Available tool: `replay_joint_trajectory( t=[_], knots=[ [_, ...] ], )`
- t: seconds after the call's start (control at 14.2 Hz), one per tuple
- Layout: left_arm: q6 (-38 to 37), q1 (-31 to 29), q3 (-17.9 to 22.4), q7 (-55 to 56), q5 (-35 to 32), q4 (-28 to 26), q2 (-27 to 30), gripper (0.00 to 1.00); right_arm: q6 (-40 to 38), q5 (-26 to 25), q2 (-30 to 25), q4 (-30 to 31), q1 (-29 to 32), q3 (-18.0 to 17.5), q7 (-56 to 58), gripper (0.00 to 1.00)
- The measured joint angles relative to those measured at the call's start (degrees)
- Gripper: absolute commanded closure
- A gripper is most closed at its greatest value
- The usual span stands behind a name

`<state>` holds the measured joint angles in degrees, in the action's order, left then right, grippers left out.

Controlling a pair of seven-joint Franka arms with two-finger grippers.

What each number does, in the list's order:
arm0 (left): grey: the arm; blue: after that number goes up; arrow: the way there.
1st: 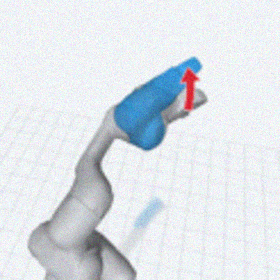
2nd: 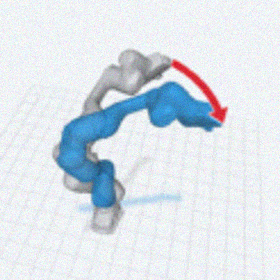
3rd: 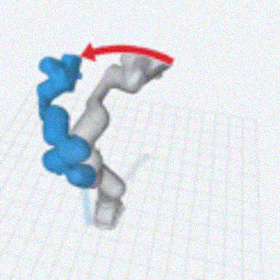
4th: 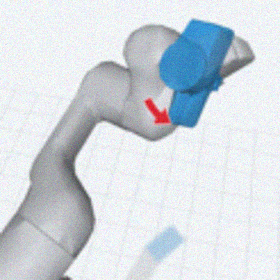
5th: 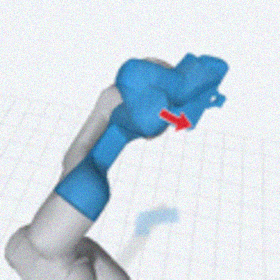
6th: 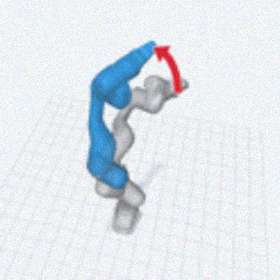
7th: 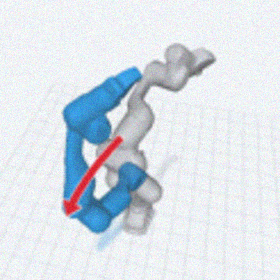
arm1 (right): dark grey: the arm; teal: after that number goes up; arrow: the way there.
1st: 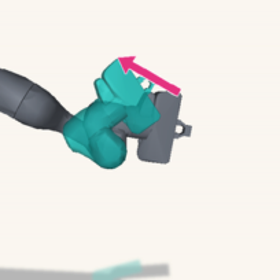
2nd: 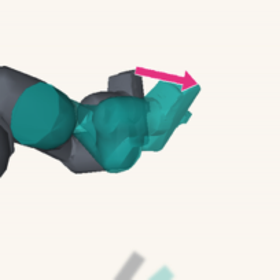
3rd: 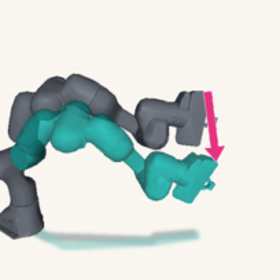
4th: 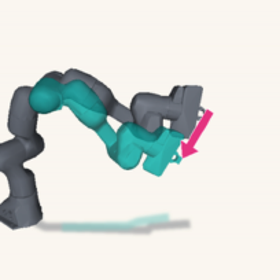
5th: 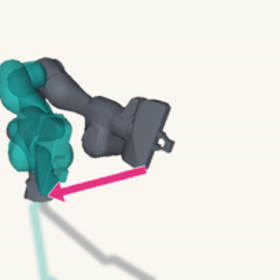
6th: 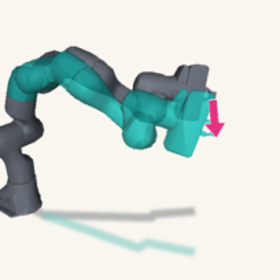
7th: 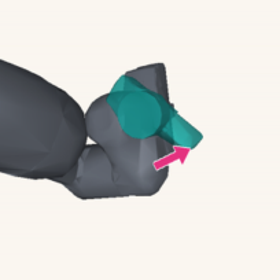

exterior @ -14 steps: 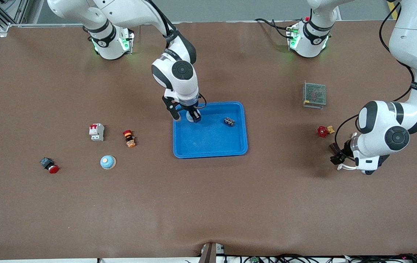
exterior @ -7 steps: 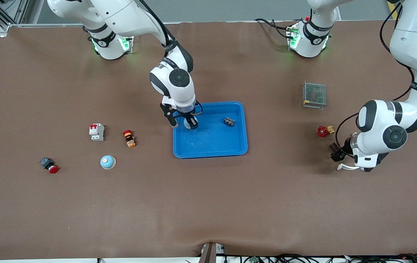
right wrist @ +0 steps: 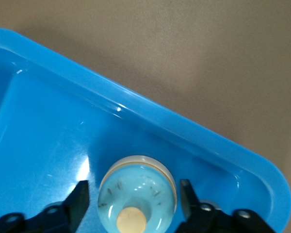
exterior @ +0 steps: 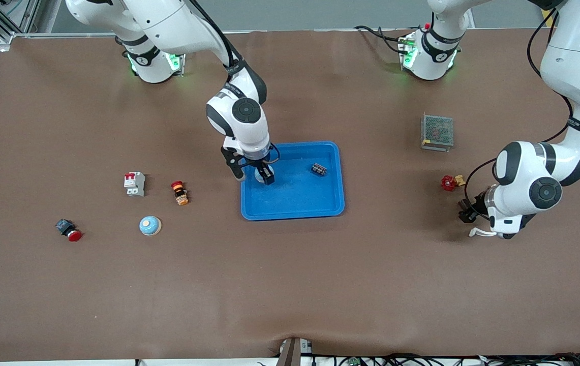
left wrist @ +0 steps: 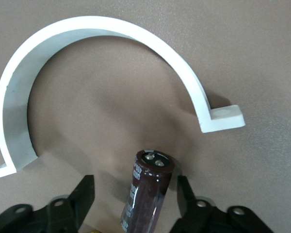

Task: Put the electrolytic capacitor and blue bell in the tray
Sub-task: 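Lower the bell into the tray while the left gripper grasps another capacitor, then grasp the second bell with the right gripper while the left gripper lifts capacitor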

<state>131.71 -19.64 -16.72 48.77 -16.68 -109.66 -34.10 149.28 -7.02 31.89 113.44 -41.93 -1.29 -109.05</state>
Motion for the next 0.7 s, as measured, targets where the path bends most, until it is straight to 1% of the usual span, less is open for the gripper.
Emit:
replay_joint_trajectory(
  t=[0.07, 0.14, 0.21, 0.28, 0.56, 0.7],
  knots=[
    [0.0, 0.0, 0.0, 0.0, 0.0, 0.0, -0.1, 0.55, 0.0, 0.0, 0.0, -0.4, 0.0, 0.0, 0.0, 0.00],
    [0.1, 0.0, 0.0, 0.0, 0.0, 0.0, -0.2, 0.66, -0.2, -0.1, -0.1, -1.0, 0.0, 0.0, 0.0, 0.00],
    [0.2, 0.0, -0.1, 0.0, 0.0, 0.0, -0.2, 0.84, -1.3, -0.1, -0.2, -1.6, 0.0, 0.0, 0.0, 0.00],
    [0.5, 0.0, -0.2, 0.0, 0.0, 0.1, -0.2, 1.00, -3.9, -0.1, -0.4, -2.7, 0.0, 0.0, 0.0, 0.00],
    [0.6, 0.1, -0.5, 0.2, 0.0, 0.5, -0.2, 1.00, -20.6, 0.2, -3.2, -9.4, 0.2, -0.2, 2.9, 0.00],
    [0.5, 0.1, -1.0, 0.8, 0.2, 1.4, -0.2, 1.00, -24.8, 1.4, -4.6, -11.6, 1.2, -0.1, 8.5, 0.00]
  ],
)
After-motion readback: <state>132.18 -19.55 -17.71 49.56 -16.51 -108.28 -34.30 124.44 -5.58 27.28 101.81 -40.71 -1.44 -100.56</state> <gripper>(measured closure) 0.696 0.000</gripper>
